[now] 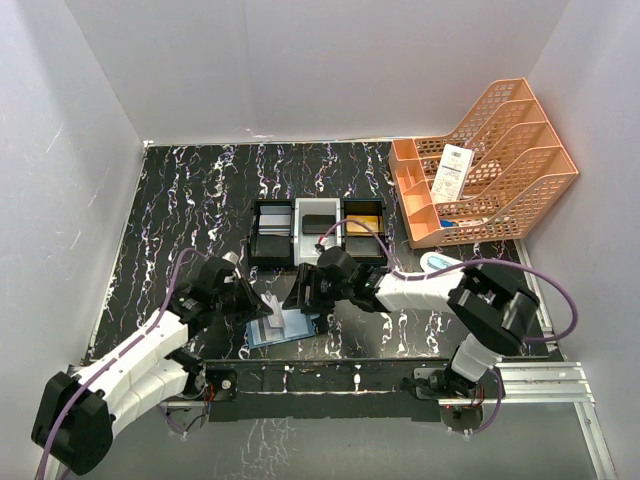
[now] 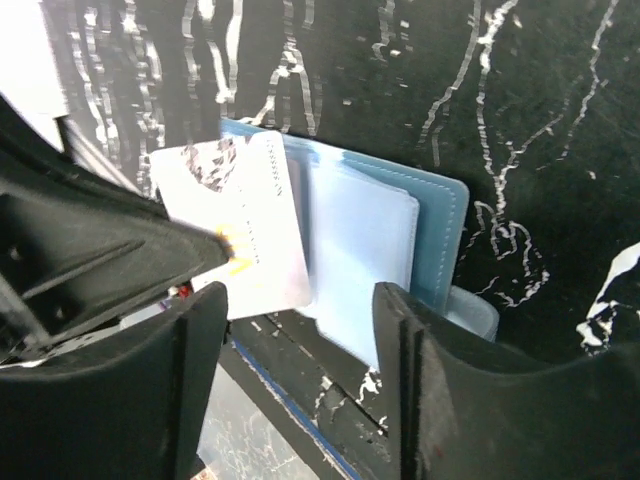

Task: Take the credit cards out of the card holder

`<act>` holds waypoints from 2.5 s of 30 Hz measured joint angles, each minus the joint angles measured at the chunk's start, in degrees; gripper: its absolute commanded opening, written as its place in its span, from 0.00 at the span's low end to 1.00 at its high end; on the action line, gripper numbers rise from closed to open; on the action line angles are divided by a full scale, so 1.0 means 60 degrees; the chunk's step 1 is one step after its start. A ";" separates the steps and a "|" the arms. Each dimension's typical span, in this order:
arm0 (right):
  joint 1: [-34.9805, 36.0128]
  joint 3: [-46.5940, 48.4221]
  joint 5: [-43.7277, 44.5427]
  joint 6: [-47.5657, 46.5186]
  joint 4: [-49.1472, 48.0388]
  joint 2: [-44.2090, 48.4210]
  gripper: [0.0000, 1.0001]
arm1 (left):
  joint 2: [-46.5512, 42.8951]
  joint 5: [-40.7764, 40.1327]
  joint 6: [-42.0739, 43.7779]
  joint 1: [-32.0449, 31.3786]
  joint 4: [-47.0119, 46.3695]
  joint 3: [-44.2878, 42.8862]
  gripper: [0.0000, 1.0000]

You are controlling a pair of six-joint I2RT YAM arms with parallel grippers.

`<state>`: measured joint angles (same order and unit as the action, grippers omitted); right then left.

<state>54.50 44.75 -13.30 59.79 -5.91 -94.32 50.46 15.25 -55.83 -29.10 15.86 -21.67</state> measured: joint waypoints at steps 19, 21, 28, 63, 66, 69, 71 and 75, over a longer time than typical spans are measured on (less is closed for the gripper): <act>-0.0251 -0.2812 0.2714 -0.0965 -0.2324 0.4816 0.85 | -0.1169 -0.1086 0.1381 0.0000 0.1326 -0.1719 0.00; -0.0470 -0.2867 0.2470 -0.0976 -0.2510 0.4801 0.85 | -0.1195 -0.1060 0.1614 0.0000 0.1228 -0.1803 0.00; -0.1916 -0.3067 0.0962 -0.0532 -0.3177 0.4586 0.98 | -0.1096 -0.0441 0.2233 0.0000 0.0484 -0.2029 0.00; -0.1792 -0.2211 -0.2900 0.1778 -0.7191 0.2652 0.40 | -0.0652 0.5788 0.0131 0.1832 -0.4251 -0.1530 0.00; -0.1792 -0.2208 -0.3045 0.1938 -0.7537 0.2473 0.33 | -0.0681 0.5916 0.0120 0.1832 -0.4291 -0.1530 0.00; -0.1792 -0.2208 -0.3209 0.2131 -0.7858 0.2251 0.28 | -0.0696 0.6054 0.0113 0.1832 -0.4357 -0.1530 0.00; -0.1792 -0.2208 -0.3297 0.2277 -0.8032 0.2189 0.24 | -0.0696 0.6116 0.0106 0.1832 -0.4357 -0.1530 0.00; -0.1792 -0.2208 -0.3388 0.2382 -0.8368 0.2186 0.20 | -0.0696 0.6167 0.0084 0.1832 -0.4357 -0.1530 0.00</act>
<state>43.75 31.51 -33.63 74.08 -56.12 -81.21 46.28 52.25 -55.33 -18.11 -10.28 -30.85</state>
